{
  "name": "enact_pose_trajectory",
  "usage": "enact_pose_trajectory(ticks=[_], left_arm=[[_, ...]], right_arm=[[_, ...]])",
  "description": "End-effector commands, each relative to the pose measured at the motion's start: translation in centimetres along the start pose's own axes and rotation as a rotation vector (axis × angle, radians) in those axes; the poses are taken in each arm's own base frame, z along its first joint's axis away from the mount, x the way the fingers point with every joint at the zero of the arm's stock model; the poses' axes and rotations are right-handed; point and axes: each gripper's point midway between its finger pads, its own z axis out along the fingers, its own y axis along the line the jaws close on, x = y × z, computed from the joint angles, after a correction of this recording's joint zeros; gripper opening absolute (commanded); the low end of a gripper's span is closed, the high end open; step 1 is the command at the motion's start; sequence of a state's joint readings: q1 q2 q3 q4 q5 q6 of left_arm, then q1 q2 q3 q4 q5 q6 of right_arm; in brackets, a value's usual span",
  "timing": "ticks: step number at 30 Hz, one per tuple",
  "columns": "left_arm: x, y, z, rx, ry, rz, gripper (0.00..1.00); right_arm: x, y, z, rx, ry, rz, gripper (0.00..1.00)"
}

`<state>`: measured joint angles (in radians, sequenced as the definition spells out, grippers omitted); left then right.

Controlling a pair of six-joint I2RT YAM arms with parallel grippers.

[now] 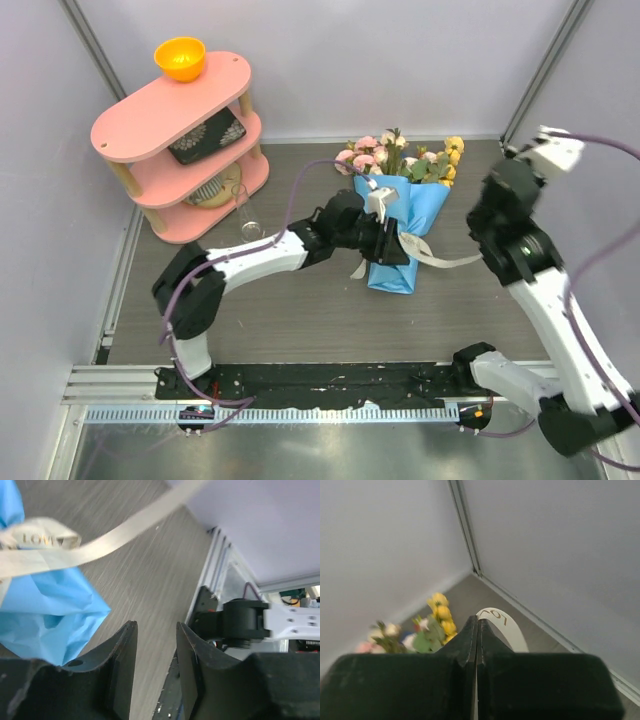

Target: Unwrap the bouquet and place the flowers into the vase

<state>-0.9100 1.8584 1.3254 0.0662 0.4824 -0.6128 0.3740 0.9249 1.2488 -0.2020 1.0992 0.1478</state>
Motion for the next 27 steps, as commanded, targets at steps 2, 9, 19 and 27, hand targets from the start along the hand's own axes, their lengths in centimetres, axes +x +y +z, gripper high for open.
enact_pose_trajectory(ticks=[2, 9, 19, 27], left_arm=[[-4.4, -0.4, -4.1, -0.023, -0.135, 0.039, 0.39], [-2.8, 7.1, -1.8, -0.254, -0.023, -0.012, 0.62], [1.3, 14.2, 0.1, -0.408, 0.131, 0.076, 0.64], [0.6, 15.2, 0.0, -0.463, 0.099, 0.101, 0.25]], right_arm=[[14.1, 1.7, 2.8, -0.096, 0.434, -0.019, 0.01], [21.5, -12.2, 6.4, 0.344, 0.636, 0.286, 0.01], [21.1, -10.7, 7.0, 0.246, 0.627, 0.266, 0.23], [18.6, -2.5, 4.6, -0.117, 0.622, 0.178, 0.57]])
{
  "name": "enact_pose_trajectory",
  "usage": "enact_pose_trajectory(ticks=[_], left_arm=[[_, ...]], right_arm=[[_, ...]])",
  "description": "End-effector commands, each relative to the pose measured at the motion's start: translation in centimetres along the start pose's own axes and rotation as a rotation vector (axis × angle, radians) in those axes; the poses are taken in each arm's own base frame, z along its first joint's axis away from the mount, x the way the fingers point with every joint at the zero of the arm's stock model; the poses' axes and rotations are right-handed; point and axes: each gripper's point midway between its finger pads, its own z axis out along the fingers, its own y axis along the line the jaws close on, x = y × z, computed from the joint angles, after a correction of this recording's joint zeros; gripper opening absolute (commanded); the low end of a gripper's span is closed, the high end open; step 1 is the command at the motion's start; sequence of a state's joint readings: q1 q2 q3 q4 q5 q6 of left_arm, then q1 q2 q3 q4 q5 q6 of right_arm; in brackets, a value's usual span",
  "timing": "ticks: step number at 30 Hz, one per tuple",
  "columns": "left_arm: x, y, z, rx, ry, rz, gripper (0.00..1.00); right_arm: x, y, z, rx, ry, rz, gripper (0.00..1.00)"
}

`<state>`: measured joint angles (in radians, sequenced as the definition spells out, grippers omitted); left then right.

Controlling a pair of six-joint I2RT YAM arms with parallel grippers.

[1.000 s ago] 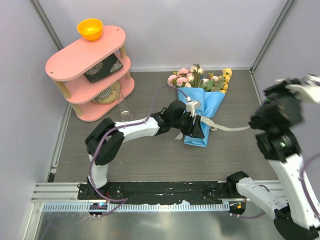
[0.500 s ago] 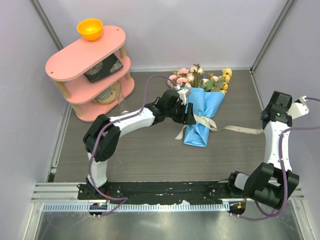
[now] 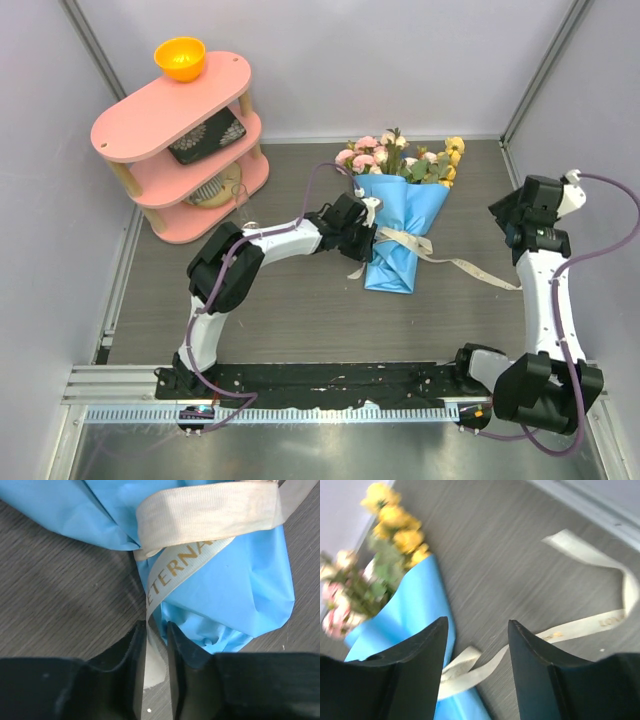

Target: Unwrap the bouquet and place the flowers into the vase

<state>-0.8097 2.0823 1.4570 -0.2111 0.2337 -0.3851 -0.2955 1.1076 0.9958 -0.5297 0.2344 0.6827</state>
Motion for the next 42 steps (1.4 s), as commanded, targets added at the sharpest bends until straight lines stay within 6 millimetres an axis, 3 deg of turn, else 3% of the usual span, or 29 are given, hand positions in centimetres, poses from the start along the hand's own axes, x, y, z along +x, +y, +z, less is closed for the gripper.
enact_pose_trajectory(ticks=[1, 2, 4, 5, 8, 14, 16, 17, 19, 20, 21, 22, 23, 25, 26, 30, 31, 32, 33, 35, 36, 38, 40, 42], left_arm=[[-2.6, -0.2, -1.1, -0.022, -0.085, 0.047, 0.21], [-3.0, -0.8, -1.9, -0.008, -0.108, 0.053, 0.16], [-3.8, -1.6, -2.4, 0.019, -0.138, 0.063, 0.08], [-4.3, -2.2, -2.8, 0.033, -0.149, 0.068, 0.0], [-5.0, -2.9, -3.8, 0.033, -0.167, 0.08, 0.0], [-7.2, -4.5, -6.0, 0.044, -0.213, 0.098, 0.0], [-7.7, -5.3, -6.7, 0.062, -0.225, 0.098, 0.0], [-8.2, -5.7, -7.2, 0.072, -0.239, 0.101, 0.0], [-9.5, -6.9, -9.2, 0.086, -0.289, 0.109, 0.0], [-10.2, -7.2, -10.3, 0.088, -0.314, 0.114, 0.0], [-10.6, -7.7, -11.2, 0.089, -0.333, 0.12, 0.0], [-11.9, -8.4, -13.6, 0.089, -0.389, 0.133, 0.0], [-12.3, -8.9, -14.9, 0.093, -0.407, 0.138, 0.0], [-13.4, -10.1, -17.7, 0.121, -0.464, 0.157, 0.0], [-14.0, -11.7, -20.3, 0.17, -0.506, 0.178, 0.0], [-14.1, -15.6, -26.1, 0.309, -0.587, 0.226, 0.0], [-13.7, -15.7, -26.6, 0.312, -0.59, 0.229, 0.0], [-13.4, -15.9, -27.2, 0.311, -0.598, 0.23, 0.0], [-13.4, -15.7, -28.8, 0.298, -0.632, 0.229, 0.0], [-12.3, -14.3, -29.2, 0.24, -0.63, 0.226, 0.0], [-12.4, -13.6, -31.2, 0.192, -0.681, 0.221, 0.0], [-11.3, -11.8, -31.4, 0.113, -0.679, 0.221, 0.0], [-10.6, -9.7, -33.1, 0.011, -0.724, 0.225, 0.0], [-9.5, -8.3, -33.5, -0.047, -0.713, 0.231, 0.0]], right_arm=[[-0.7, 6.6, -3.6, -0.274, -0.029, -0.122, 0.59], [0.1, 7.8, -4.0, -0.328, -0.014, -0.147, 0.64], [2.4, 9.8, -4.9, -0.425, 0.051, -0.203, 0.65], [3.3, 10.2, -4.9, -0.439, 0.073, -0.218, 0.65], [7.0, 11.5, -5.5, -0.504, 0.168, -0.277, 0.65], [16.2, 14.7, -8.9, -0.789, 0.43, -0.33, 0.74], [18.4, 14.6, -8.9, -0.796, 0.505, -0.314, 0.66], [19.8, 14.6, -9.0, -0.804, 0.545, -0.294, 0.5], [21.7, 14.3, -8.8, -0.802, 0.602, -0.278, 0.37], [22.7, 13.7, -8.5, -0.785, 0.626, -0.258, 0.24], [22.8, 13.1, -7.8, -0.748, 0.613, -0.252, 0.18], [23.2, 11.9, -7.3, -0.699, 0.616, -0.259, 0.13], [22.9, 11.3, -6.8, -0.659, 0.59, -0.263, 0.09], [21.2, 10.2, -5.8, -0.576, 0.489, -0.278, 0.09], [20.4, 10.2, -5.8, -0.568, 0.456, -0.28, 0.1], [17.2, 11.0, -6.7, -0.579, 0.341, -0.276, 0.2], [16.4, 11.4, -7.1, -0.597, 0.318, -0.288, 0.25], [15.8, 11.8, -7.5, -0.614, 0.301, -0.292, 0.4], [15.6, 11.9, -7.7, -0.617, 0.296, -0.303, 0.45], [14.3, 11.9, -7.3, -0.589, 0.244, -0.341, 0.61], [14.6, 11.9, -6.9, -0.58, 0.254, -0.368, 0.67], [14.9, 12.2, -6.7, -0.58, 0.278, -0.427, 0.7], [15.6, 12.3, -5.9, -0.556, 0.31, -0.456, 0.72], [17.1, 12.8, -6.3, -0.614, 0.385, -0.487, 0.73]])
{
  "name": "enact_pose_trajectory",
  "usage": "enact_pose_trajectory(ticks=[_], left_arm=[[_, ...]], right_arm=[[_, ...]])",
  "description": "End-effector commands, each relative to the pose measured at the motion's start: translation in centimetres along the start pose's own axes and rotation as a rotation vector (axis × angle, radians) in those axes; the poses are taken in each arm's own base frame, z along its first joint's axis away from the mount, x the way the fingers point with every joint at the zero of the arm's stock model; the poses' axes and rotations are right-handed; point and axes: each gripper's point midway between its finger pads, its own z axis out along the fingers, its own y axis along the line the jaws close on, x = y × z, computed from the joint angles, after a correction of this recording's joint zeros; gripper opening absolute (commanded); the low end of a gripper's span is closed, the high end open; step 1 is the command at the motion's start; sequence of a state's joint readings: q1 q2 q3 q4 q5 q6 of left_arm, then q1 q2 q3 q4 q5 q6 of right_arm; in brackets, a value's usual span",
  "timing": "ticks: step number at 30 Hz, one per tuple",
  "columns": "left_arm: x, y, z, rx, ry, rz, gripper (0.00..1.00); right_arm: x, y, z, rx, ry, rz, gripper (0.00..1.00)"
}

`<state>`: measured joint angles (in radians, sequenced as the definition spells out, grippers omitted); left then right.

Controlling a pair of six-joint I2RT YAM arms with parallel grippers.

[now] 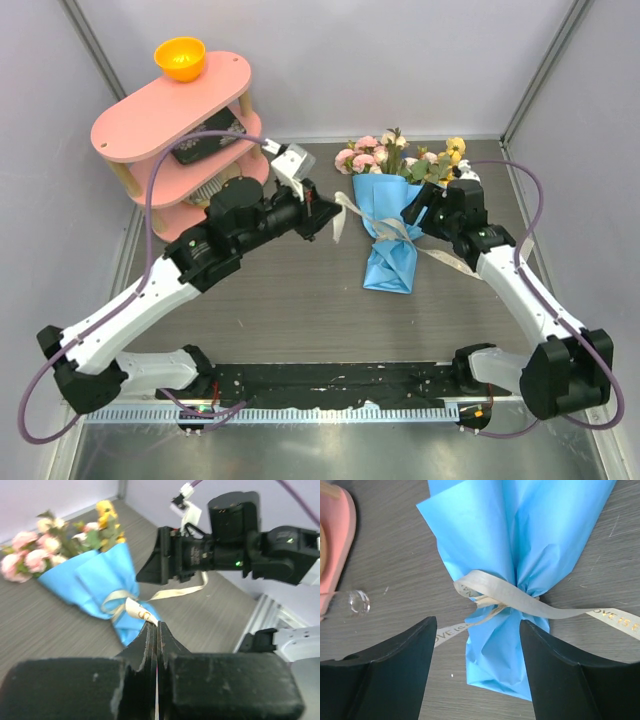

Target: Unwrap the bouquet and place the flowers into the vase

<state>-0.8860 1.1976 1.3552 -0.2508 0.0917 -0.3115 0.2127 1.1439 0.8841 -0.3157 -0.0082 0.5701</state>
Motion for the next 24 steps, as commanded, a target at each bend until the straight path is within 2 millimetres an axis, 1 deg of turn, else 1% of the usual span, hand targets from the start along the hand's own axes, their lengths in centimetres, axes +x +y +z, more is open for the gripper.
enact_pose_trajectory(ticks=[1, 3, 4, 5, 6, 7, 8, 9, 10, 11, 12, 15, 16, 17, 18, 19, 20, 21, 22, 23, 24], left_arm=[[2.3, 4.3, -3.0, -0.208, 0.036, 0.078, 0.0], [4.0, 4.5, -3.6, -0.208, 0.076, 0.068, 0.0], [6.0, 3.8, -4.1, -0.155, 0.112, 0.05, 0.0], [6.9, 2.8, -4.0, -0.092, 0.126, 0.04, 0.0], [9.2, 2.3, -4.1, -0.039, 0.17, 0.029, 0.0], [9.3, 1.1, -4.0, 0.033, 0.149, 0.014, 0.0], [10.5, -1.6, -4.3, 0.192, 0.189, -0.01, 0.0], [12.1, -2.4, -4.5, 0.254, 0.228, -0.037, 0.0], [11.9, -4.0, -4.5, 0.345, 0.217, -0.068, 0.0], [12.7, -5.9, -5.3, 0.468, 0.251, -0.093, 0.0], [13.5, -6.4, -5.5, 0.505, 0.267, -0.11, 0.0], [13.5, -8.4, -5.4, 0.595, 0.25, -0.12, 0.0], [12.7, -9.5, -5.3, 0.641, 0.213, -0.108, 0.0], [12.3, -10.3, -5.1, 0.667, 0.202, -0.123, 0.0], [12.5, -10.9, -4.0, 0.687, 0.211, -0.14, 0.0], [11.9, -12.6, -3.6, 0.742, 0.185, -0.132, 0.0], [12.3, -13.5, -2.9, 0.76, 0.208, -0.139, 0.0], [12.7, -15.4, -1.5, 0.795, 0.24, -0.138, 0.0], [13.4, -16.3, -0.8, 0.811, 0.273, -0.144, 0.0], [13.8, -17.2, -0.4, 0.831, 0.29, -0.138, 0.0], [13.5, -18.4, -0.2, 0.857, 0.284, -0.107, 0.0]], right_arm=[[1.4, 0.4, 1.5, -0.028, 0.119, -0.077, 0.73], [2.4, 0.5, 2.2, -0.037, 0.168, -0.066, 0.71], [2.9, 0.4, 2.7, -0.034, 0.185, -0.061, 0.62], [3.0, 0.4, 2.9, -0.033, 0.189, -0.053, 0.59], [3.0, 0.1, 3.0, -0.014, 0.185, -0.035, 0.57], [2.9, -0.1, 3.2, -0.003, 0.179, -0.026, 0.54], [2.8, -0.2, 3.2, 0.009, 0.17, -0.016, 0.54], [2.4, -0.8, 3.4, 0.045, 0.147, 0.005, 0.53], [2.4, -1.0, 3.4, 0.06, 0.143, 0.018, 0.49], [2.3, -1.1, 3.5, 0.069, 0.138, 0.03, 0.47], [2.4, -1.0, 3.6, 0.068, 0.139, 0.041, 0.45], [2.7, -0.5, 3.9, 0.037, 0.154, 0.051, 0.43], [2.7, 0.1, 3.9, 0.008, 0.16, 0.052, 0.43], [2.7, 0.2, 3.9, 0.005, 0.161, 0.053, 0.43], [2.7, -0.1, 3.8, 0.017, 0.16, 0.046, 0.43], [2.4, -0.6, 3.3, 0.055, 0.162, 0.023, 0.43], [1.2, -2.4, 3.0, 0.162, 0.104, 0.004, 0.44], [0.1, -2.9, 2.1, 0.195, 0.067, -0.009, 0.45], [-0.6, -3.2, 1.4, 0.223, 0.051, -0.024, 0.45], [-1.2, -3.5, 0.9, 0.238, 0.03, -0.046, 0.46], [-1.6, -3.0, 0.2, 0.221, 0.017, -0.048, 0.47]])
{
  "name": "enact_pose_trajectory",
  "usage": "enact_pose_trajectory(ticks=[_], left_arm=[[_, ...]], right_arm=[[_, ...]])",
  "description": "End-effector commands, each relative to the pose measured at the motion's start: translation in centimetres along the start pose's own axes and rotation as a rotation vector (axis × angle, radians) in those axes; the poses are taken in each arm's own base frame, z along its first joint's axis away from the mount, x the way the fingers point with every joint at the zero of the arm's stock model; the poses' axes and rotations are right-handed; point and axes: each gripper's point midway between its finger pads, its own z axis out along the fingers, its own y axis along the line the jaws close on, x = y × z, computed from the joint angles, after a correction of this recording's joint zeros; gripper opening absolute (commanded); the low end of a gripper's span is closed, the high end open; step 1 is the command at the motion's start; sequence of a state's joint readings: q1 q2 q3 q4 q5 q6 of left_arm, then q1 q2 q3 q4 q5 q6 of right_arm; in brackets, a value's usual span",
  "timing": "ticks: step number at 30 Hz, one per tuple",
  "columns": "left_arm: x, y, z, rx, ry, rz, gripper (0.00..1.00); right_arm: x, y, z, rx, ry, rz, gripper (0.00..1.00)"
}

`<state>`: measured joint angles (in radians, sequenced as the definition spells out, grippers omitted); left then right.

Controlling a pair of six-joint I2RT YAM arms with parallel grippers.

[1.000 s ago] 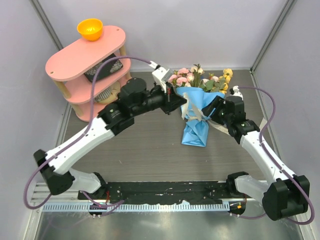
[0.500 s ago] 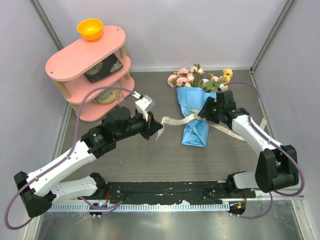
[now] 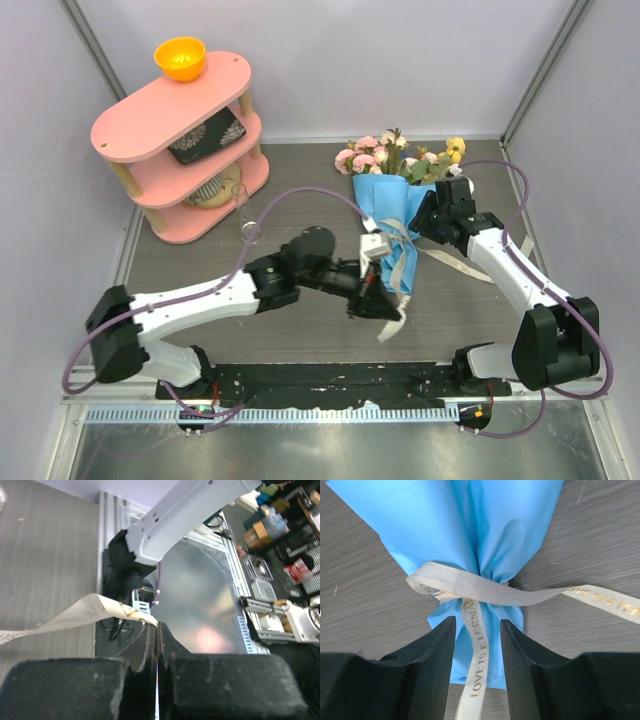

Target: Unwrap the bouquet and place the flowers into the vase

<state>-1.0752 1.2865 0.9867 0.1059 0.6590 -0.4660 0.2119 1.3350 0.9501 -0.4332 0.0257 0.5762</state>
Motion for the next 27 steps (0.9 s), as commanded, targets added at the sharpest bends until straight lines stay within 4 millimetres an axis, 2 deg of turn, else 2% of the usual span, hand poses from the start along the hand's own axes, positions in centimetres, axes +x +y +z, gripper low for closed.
enact_pose_trajectory(ticks=[1, 3, 4, 6, 7, 11, 13, 15, 16, 17, 18, 19, 20, 21, 22, 23, 24, 26, 27], left_arm=[[-2.1, -3.6, 4.3, 0.149, -0.008, 0.092, 0.05], [-1.7, -3.0, 4.3, 0.125, -0.009, 0.117, 0.26], [-1.6, -2.3, 4.0, 0.079, -0.008, 0.125, 0.53], [-1.2, -1.3, 3.4, 0.02, 0.01, 0.145, 0.71], [-0.6, -0.8, 2.7, -0.011, 0.038, 0.164, 0.73], [-0.4, 2.8, 0.7, -0.144, 0.062, 0.1, 0.73], [-1.2, 5.2, -0.5, -0.226, 0.027, 0.028, 0.62], [-2.2, 9.1, -1.7, -0.368, -0.025, -0.043, 0.52], [-2.6, 10.4, -2.1, -0.414, -0.045, -0.075, 0.49], [-2.4, 12.2, -1.8, -0.451, -0.05, -0.138, 0.47], [-3.0, 13.7, -2.0, -0.481, -0.076, -0.157, 0.43], [-2.9, 14.8, -1.7, -0.492, -0.074, -0.179, 0.42], [-3.6, 15.5, -1.3, -0.497, -0.089, -0.195, 0.4], [-2.9, 17.6, -0.6, -0.522, -0.079, -0.22, 0.38], [-2.7, 18.4, -0.2, -0.531, -0.077, -0.233, 0.36], [-3.5, 19.0, 0.3, -0.531, -0.102, -0.226, 0.35], [-2.8, 20.6, 1.1, -0.539, -0.101, -0.242, 0.32], [-2.8, 22.2, 1.8, -0.56, -0.114, -0.238, 0.29], [-1.3, 23.7, 2.5, -0.574, -0.086, -0.259, 0.28]], right_arm=[[-4.4, 0.1, -4.0, 0.034, -0.157, -0.038, 0.47], [-3.2, 1.6, -3.8, -0.052, -0.089, -0.048, 0.47], [-2.4, 1.4, -3.2, -0.047, -0.056, -0.043, 0.47], [-0.8, 2.6, -2.5, -0.133, 0.0, -0.018, 0.46], [-0.3, 2.7, -2.0, -0.144, 0.013, -0.015, 0.45], [1.3, 4.3, -0.5, -0.217, 0.065, -0.029, 0.34], [1.7, 5.0, 0.0, -0.241, 0.086, -0.023, 0.26], [2.7, 4.6, 1.1, -0.225, 0.128, -0.018, 0.2], [2.9, 4.0, 1.6, -0.192, 0.129, -0.018, 0.19], [2.8, 3.2, 2.0, -0.15, 0.119, -0.02, 0.19], [3.2, 2.1, 2.2, -0.1, 0.119, -0.024, 0.19], [2.7, 0.6, 2.6, -0.031, 0.08, -0.037, 0.19], [2.9, 0.1, 2.8, -0.011, 0.077, -0.042, 0.19], [3.6, -0.5, 3.3, 0.004, 0.097, -0.048, 0.18], [3.8, -1.0, 3.6, 0.016, 0.106, -0.047, 0.18], [3.7, -1.8, 3.9, 0.055, 0.098, -0.048, 0.18], [4.1, -2.5, 4.0, 0.085, 0.108, -0.043, 0.17], [4.0, -3.4, 3.9, 0.119, 0.094, -0.031, 0.17], [3.8, -3.2, 3.6, 0.11, 0.086, -0.028, 0.17]])
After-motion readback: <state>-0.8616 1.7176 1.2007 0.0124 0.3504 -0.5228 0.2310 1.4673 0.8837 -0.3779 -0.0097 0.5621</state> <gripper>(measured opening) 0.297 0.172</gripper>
